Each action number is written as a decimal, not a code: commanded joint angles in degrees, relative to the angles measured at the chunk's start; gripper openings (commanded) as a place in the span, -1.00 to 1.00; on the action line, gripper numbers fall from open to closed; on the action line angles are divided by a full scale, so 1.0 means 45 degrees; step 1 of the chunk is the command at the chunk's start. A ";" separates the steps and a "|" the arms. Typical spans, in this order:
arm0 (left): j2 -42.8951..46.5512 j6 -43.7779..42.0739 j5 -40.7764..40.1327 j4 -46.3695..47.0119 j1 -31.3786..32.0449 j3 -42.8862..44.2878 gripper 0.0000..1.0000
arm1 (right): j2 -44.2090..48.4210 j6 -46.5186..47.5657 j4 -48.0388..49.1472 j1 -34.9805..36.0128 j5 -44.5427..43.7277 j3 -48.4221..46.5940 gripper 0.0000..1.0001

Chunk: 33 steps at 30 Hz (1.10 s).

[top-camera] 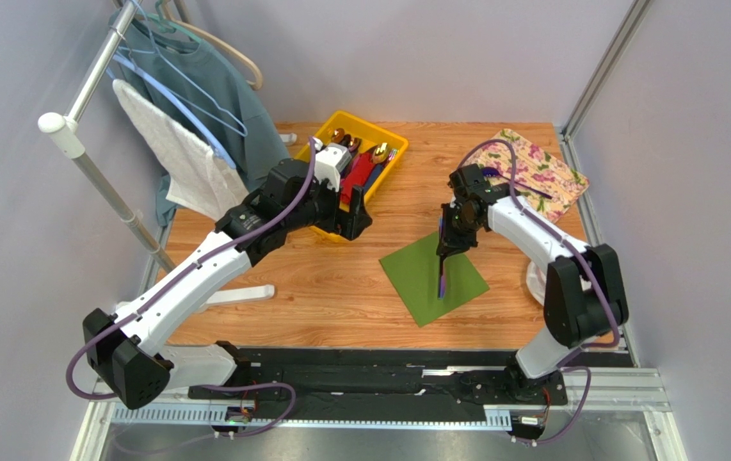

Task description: Place the utensils on the paper napkin and roll it up

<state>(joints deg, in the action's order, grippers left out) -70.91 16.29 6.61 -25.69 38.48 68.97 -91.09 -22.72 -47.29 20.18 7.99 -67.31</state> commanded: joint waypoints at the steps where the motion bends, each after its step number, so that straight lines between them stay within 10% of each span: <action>1: 0.0329 -0.0593 -0.0200 0.0046 -0.0055 -0.0092 0.98 | -0.1392 0.0282 0.0177 0.0046 -0.0037 -0.0489 -1.00; 20: 0.0095 -0.0047 -0.0200 -0.0169 -0.0426 -0.0073 0.98 | -0.5714 0.3074 -0.0292 0.0358 0.1545 -0.3908 -1.00; 33: -0.0081 -0.0398 -0.0180 0.0045 -0.0465 0.0239 0.98 | -0.3001 0.1106 -0.0566 0.0339 0.1058 -0.4652 -1.00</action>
<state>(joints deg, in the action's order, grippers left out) -70.89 15.64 5.74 -26.50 36.60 68.60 -111.53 -12.56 -50.35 21.67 13.37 -84.99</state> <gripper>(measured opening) 0.990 0.162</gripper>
